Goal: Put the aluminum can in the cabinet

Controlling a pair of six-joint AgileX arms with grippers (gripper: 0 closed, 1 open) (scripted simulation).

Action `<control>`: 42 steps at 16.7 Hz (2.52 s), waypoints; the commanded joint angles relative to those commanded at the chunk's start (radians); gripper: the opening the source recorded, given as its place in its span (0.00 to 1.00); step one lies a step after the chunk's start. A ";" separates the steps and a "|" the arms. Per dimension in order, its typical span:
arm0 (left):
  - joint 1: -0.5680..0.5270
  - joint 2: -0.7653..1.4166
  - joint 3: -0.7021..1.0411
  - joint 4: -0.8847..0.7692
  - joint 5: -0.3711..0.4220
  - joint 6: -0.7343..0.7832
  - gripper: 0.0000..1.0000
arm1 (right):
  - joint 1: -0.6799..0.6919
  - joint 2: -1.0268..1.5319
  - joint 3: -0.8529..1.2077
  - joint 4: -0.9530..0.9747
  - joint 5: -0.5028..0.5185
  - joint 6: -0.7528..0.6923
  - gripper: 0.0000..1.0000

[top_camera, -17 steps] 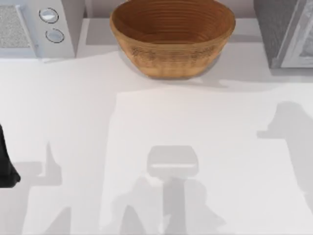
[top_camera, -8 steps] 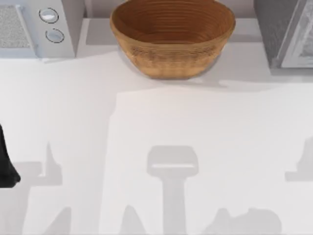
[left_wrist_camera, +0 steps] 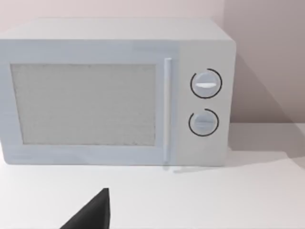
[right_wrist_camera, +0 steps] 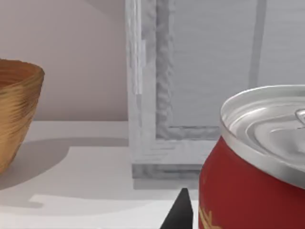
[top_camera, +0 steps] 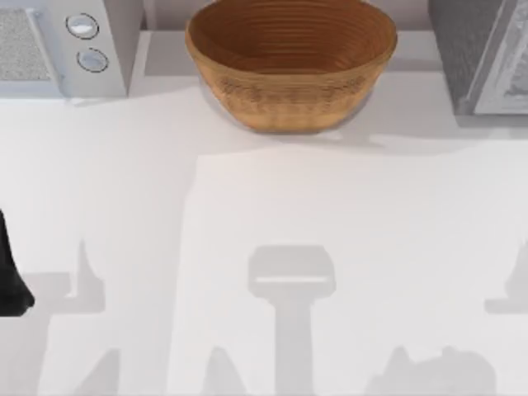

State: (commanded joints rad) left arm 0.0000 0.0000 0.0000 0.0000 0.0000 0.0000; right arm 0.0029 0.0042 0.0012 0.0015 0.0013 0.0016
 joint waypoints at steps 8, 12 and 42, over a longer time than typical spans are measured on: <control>0.000 0.000 0.000 0.000 0.000 0.000 1.00 | 0.032 0.214 0.290 -0.062 0.031 0.004 0.00; 0.000 0.000 0.000 0.000 0.000 0.000 1.00 | 0.065 0.453 0.618 -0.137 0.067 0.006 0.00; 0.000 0.000 0.000 0.000 0.000 0.000 1.00 | 0.159 1.509 1.968 -0.489 0.176 0.016 0.00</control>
State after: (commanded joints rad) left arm 0.0000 0.0000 0.0000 0.0000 0.0000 0.0000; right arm 0.1620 1.5132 1.9688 -0.4878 0.1775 0.0178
